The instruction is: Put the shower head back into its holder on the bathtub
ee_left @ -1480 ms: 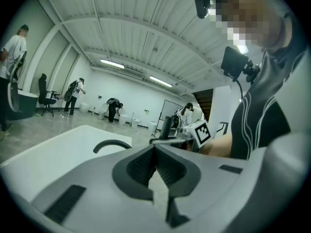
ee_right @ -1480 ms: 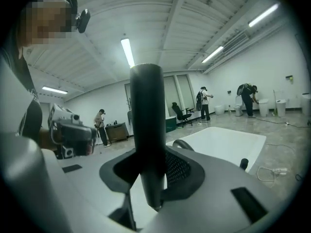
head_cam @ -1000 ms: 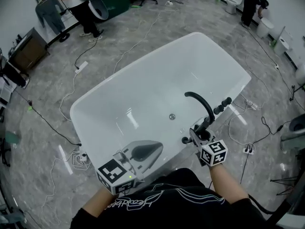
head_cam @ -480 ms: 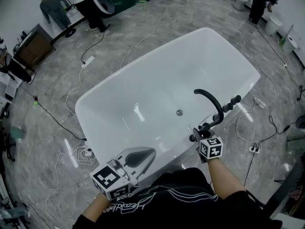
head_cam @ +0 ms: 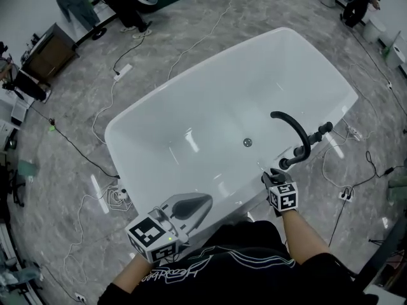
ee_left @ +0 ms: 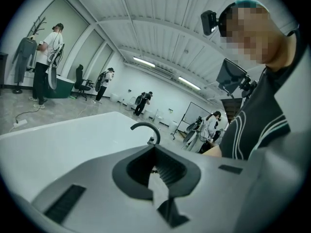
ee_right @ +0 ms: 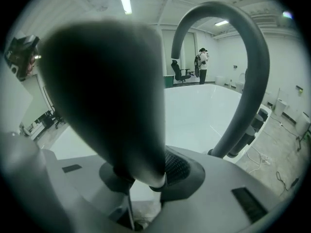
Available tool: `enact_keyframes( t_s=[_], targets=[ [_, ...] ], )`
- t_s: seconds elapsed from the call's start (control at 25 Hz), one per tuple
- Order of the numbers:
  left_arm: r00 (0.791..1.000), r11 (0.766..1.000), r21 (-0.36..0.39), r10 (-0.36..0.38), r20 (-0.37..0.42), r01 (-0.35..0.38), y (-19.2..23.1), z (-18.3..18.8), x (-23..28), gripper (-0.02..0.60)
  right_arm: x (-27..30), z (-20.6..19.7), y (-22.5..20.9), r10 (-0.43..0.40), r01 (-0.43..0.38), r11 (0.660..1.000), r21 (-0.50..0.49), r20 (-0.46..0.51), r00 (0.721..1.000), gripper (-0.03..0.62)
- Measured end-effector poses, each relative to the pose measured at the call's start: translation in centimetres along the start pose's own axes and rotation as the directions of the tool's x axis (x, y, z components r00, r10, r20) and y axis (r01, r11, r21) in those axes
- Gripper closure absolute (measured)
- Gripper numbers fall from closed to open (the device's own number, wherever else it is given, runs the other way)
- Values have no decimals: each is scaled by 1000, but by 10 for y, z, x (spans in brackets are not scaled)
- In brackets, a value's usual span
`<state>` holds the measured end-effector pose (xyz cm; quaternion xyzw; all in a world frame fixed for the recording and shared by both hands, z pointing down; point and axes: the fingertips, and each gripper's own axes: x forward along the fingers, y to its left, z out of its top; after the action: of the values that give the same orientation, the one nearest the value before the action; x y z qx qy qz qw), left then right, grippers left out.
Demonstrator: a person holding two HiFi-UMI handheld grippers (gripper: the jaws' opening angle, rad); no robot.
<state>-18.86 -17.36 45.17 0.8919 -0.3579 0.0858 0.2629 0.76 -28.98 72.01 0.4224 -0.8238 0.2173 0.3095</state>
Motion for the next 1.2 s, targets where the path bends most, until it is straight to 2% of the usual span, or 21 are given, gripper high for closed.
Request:
enact_keyframes(
  t_s=[0.24, 0.36, 0.6, 0.76, 0.88, 1.0, 1.08, 1.16, 1.2],
  targets=[
    [1000, 1000, 3, 2, 1, -2, 4, -8, 1, 577, 8, 0, 7, 10, -10, 1000, -15, -10, 1000, 471],
    [1000, 1000, 15, -7, -2, 7, 2, -9, 3, 577, 2, 4, 5, -12, 11, 999, -37, -19, 1000, 446],
    [998, 998, 35, -59, 7, 59, -15, -4, 10, 577, -62, 49, 10, 16, -8, 998, -64, 127, 992, 402],
    [994, 992, 55, -112, 4, 112, -43, -2, 22, 577, -136, 81, 19, 41, 2, 982, -190, 223, 974, 402],
    [989, 984, 94, -150, 1, 149, -73, 0, 30, 577, -199, 102, 43, 139, -70, 968, -242, 281, 950, 402],
    [985, 977, 128, -173, 11, 170, -108, 6, 36, 577, -260, 112, 79, 263, -178, 940, -292, 284, 922, 405],
    [979, 968, 152, -205, 17, 200, -135, 10, 38, 577, -299, 114, 103, 338, -243, 919, -311, 304, 891, 419],
    [968, 953, 180, -249, 10, 243, -168, 8, 37, 577, -335, 110, 122, 398, -307, 907, -288, 348, 849, 519],
    [963, 946, 188, -271, 1, 266, -186, 4, 34, 577, -352, 105, 130, 425, -344, 900, -268, 365, 829, 542]
  ],
)
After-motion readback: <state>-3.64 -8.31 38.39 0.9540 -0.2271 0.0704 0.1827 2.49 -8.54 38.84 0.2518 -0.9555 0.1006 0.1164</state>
